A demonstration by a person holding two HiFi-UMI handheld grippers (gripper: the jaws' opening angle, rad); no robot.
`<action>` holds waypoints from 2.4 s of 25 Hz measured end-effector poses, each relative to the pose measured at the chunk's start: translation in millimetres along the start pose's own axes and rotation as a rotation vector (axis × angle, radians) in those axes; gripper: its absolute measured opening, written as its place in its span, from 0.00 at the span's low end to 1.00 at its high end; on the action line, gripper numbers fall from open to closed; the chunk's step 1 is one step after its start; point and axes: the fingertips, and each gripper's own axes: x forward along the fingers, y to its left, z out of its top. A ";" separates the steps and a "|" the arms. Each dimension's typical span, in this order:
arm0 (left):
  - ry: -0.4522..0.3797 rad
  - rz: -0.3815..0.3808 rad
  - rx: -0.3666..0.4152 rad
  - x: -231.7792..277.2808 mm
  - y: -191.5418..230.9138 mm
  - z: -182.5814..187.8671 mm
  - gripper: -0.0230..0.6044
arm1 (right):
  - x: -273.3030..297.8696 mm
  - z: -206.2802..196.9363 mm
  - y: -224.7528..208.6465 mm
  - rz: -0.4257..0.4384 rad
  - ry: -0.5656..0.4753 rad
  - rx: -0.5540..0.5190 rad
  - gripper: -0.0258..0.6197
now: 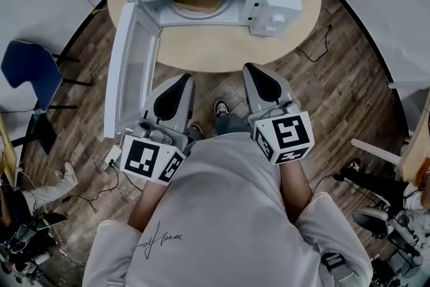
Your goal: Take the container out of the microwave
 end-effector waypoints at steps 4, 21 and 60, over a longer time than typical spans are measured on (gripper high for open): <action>-0.030 0.140 -0.006 -7.4 16.8 -2.3 0.04 | 17.6 -5.5 -7.4 0.062 0.010 -0.033 0.06; -0.043 0.233 -0.037 -23.3 55.8 -13.2 0.04 | 96.9 -20.3 -5.9 0.119 0.118 -0.278 0.06; 0.055 0.380 -0.050 -45.6 113.5 -19.9 0.04 | 287.0 -86.4 -46.0 0.029 0.513 -0.933 0.18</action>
